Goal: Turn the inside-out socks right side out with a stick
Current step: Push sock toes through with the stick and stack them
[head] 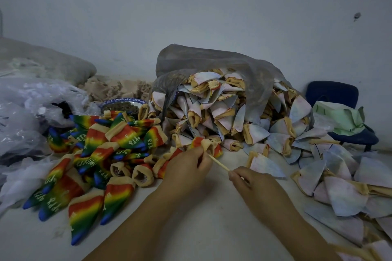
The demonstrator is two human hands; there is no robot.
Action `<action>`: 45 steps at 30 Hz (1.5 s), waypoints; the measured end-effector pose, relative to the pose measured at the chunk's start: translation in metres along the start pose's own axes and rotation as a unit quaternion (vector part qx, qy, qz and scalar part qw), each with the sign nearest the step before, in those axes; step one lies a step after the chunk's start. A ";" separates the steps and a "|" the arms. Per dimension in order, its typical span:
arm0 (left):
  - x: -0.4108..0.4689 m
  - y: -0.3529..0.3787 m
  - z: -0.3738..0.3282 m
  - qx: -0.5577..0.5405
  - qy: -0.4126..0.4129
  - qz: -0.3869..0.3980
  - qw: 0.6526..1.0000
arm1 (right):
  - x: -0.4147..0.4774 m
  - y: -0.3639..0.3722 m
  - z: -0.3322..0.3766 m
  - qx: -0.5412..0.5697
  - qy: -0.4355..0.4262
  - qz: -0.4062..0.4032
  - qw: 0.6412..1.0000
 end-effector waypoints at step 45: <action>-0.004 -0.027 0.033 -0.422 -0.032 -0.201 0.883 | 0.002 0.020 0.007 0.067 -0.014 -0.032 0.997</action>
Point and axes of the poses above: each hand's wrist, its own x-axis towards the middle knuckle, its own y-axis out of the palm, z = x × y, the point moved 7 cm from there along x, towards the middle knuckle, and after that the axes turned 14 degrees about z, right-handed, at the moved point
